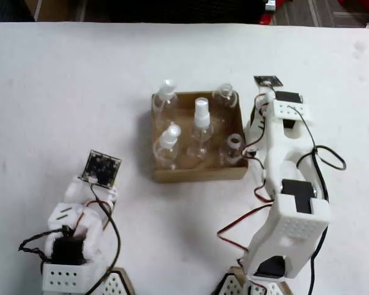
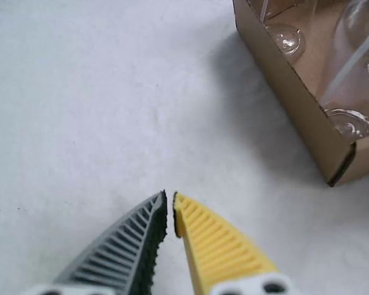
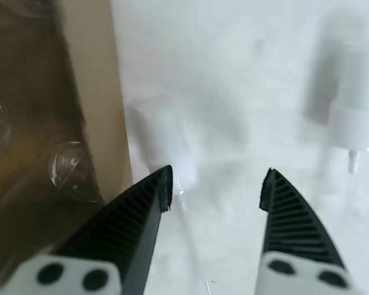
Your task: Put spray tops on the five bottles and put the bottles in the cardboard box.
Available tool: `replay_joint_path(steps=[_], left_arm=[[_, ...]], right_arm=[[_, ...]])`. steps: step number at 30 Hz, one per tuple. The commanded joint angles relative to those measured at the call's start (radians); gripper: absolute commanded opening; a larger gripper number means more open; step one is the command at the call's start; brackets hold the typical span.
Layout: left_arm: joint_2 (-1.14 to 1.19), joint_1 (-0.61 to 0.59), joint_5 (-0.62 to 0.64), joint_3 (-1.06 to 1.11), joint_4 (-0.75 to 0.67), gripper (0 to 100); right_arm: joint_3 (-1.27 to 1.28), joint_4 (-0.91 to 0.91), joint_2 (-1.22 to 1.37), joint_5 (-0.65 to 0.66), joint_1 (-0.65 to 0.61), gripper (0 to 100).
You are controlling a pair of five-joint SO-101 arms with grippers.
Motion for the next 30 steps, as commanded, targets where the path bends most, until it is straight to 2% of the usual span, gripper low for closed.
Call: replay_joint_path(steps=[1,10,20,30], left_arm=[[-0.012,0.013,-0.009,-0.002,0.003,2],[-0.012,0.013,-0.009,-0.002,0.003,2],[-0.012,0.013,-0.009,-0.002,0.003,2],[-0.012,0.013,-0.009,-0.002,0.003,2]], right_arm=[[-0.002,-0.021,-0.041,-0.026,-0.041,21.1],[0.000,-0.036,-0.041,-0.034,-0.104,21.1],[0.023,-0.102,-0.028,-0.035,-0.087,20.9],[0.023,-0.163,0.059,-0.034,-0.004,20.4]])
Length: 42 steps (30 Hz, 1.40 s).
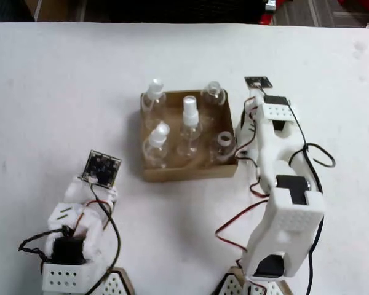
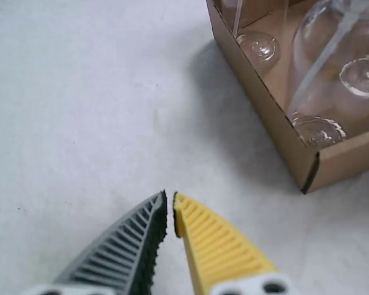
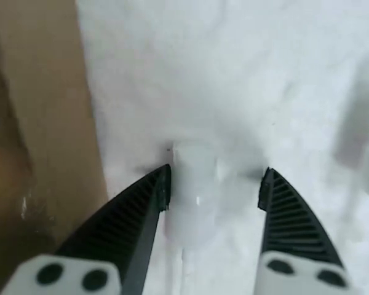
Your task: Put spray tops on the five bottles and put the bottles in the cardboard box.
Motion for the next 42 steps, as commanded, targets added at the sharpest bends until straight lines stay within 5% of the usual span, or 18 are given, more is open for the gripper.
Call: replay_joint_path(steps=[1,14,20,35,42], left_arm=[[-0.012,0.013,-0.009,-0.002,0.003,2],[-0.012,0.013,-0.009,-0.002,0.003,2],[-0.012,0.013,-0.009,-0.002,0.003,2],[-0.012,0.012,-0.008,-0.002,0.003,2],[-0.012,0.012,-0.008,-0.002,0.003,2]], right_arm=[[-0.011,-0.015,-0.008,-0.009,0.038,19.1],[-0.008,-0.007,-0.047,-0.002,0.062,1.9],[-0.008,-0.007,-0.127,0.000,0.062,1.5],[0.000,0.140,-0.808,-0.002,0.021,1.5],[0.092,0.025,-1.047,-0.009,-0.002,1.5]])
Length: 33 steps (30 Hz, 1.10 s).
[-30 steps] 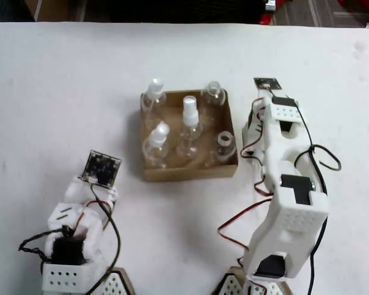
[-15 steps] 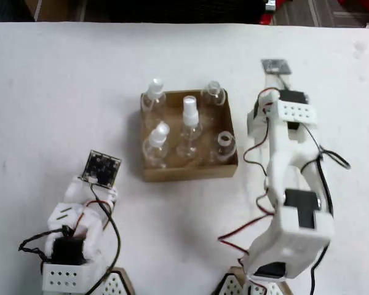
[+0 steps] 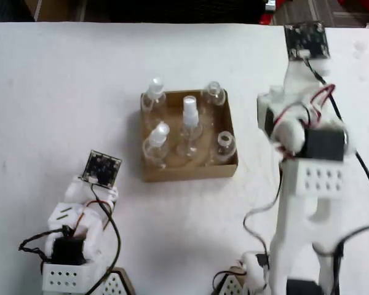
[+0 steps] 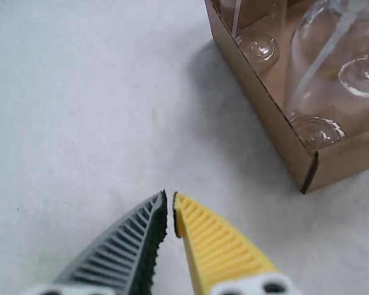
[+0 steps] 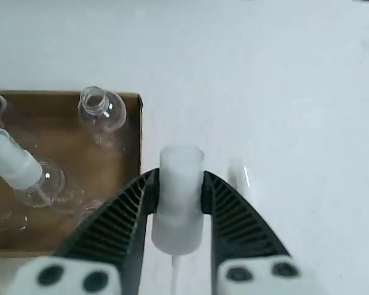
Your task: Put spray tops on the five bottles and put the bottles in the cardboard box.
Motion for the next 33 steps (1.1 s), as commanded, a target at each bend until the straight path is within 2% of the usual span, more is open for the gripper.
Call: replay_joint_path(steps=[1,5,10,13,17,22,33], left_arm=[[-0.012,0.008,-0.008,-0.002,0.003,2],[-0.012,0.008,-0.008,-0.002,0.003,2],[-0.012,0.008,-0.008,-0.002,0.003,2],[-0.012,0.007,-0.008,-0.002,0.003,2],[-0.012,0.007,-0.008,-0.002,0.003,2],[-0.012,0.005,-0.008,-0.002,0.003,2],[-0.012,0.005,-0.008,-0.002,0.003,2]], right_arm=[[0.068,-0.148,-0.107,-0.009,-0.010,1.5],[0.213,-0.438,-0.191,-0.011,-0.027,1.5],[0.334,-0.789,-0.288,-0.017,-0.145,1.5],[0.368,-0.963,-0.306,-0.078,-0.223,1.5],[0.416,-1.231,-0.239,-0.091,-0.295,1.5],[0.462,-1.583,-0.031,-0.091,-0.283,1.5],[0.485,-1.612,0.111,-0.101,-0.269,1.5]])
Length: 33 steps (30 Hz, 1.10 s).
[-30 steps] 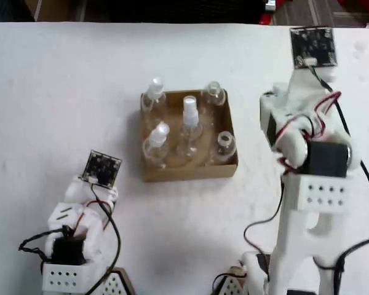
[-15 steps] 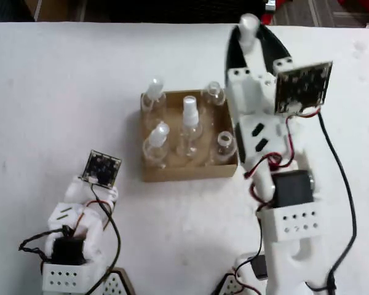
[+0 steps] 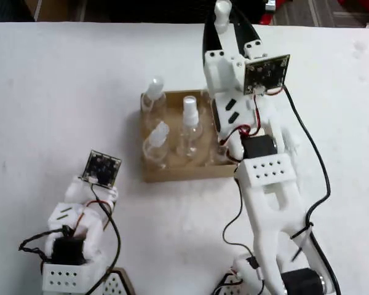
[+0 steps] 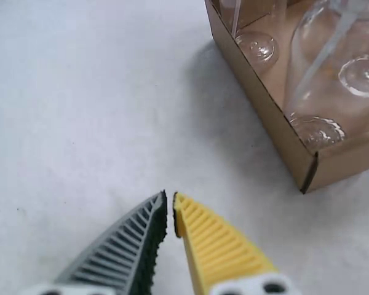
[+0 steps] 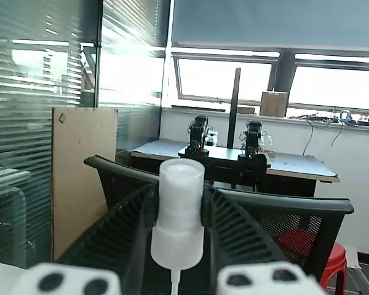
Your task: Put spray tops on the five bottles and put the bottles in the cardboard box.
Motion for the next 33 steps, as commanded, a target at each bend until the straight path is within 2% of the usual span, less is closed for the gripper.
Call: replay_joint_path(steps=[1,22,33], left_arm=[[-0.012,0.005,-0.008,-0.002,0.003,2],[-0.012,0.005,-0.008,-0.002,0.005,2],[-0.012,0.005,-0.008,-0.002,0.005,2]], right_arm=[[0.006,-0.027,0.008,-0.014,0.016,1.5],[0.095,-0.028,0.025,-0.014,0.028,1.5],[0.094,-0.028,0.156,-0.014,0.028,1.5]])
